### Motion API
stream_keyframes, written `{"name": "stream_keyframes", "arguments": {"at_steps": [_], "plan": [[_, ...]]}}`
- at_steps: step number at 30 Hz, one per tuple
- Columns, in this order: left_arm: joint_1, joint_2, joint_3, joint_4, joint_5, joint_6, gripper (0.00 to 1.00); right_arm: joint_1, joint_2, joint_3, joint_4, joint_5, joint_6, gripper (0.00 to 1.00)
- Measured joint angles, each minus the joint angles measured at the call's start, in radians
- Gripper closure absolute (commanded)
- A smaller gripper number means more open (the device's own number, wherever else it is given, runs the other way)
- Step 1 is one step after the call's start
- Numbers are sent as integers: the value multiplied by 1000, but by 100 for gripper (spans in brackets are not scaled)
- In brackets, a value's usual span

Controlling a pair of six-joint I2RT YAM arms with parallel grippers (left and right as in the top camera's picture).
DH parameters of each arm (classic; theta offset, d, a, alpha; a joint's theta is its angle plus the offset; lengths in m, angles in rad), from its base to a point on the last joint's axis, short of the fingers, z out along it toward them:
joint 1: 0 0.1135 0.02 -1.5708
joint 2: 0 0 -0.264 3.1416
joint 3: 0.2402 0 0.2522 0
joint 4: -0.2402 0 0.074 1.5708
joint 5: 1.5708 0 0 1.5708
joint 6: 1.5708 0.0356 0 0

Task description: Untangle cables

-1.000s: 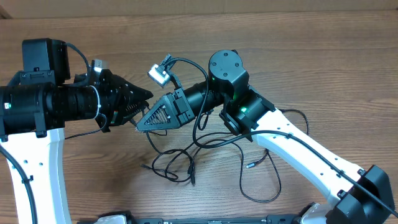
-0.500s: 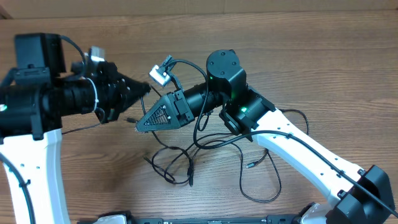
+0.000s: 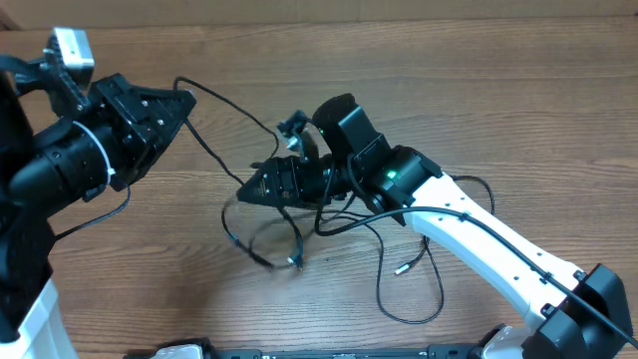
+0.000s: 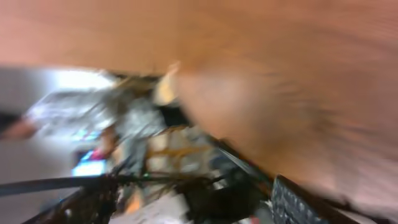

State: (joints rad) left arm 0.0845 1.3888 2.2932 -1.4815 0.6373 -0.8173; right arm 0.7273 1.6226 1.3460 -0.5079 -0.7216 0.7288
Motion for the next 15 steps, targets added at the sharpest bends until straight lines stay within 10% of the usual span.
{"name": "stream_keyframes", "arguments": {"at_steps": [15], "plan": [[0, 0, 32, 58, 32, -65, 96, 0, 37, 0, -98, 339, -41, 27]]}}
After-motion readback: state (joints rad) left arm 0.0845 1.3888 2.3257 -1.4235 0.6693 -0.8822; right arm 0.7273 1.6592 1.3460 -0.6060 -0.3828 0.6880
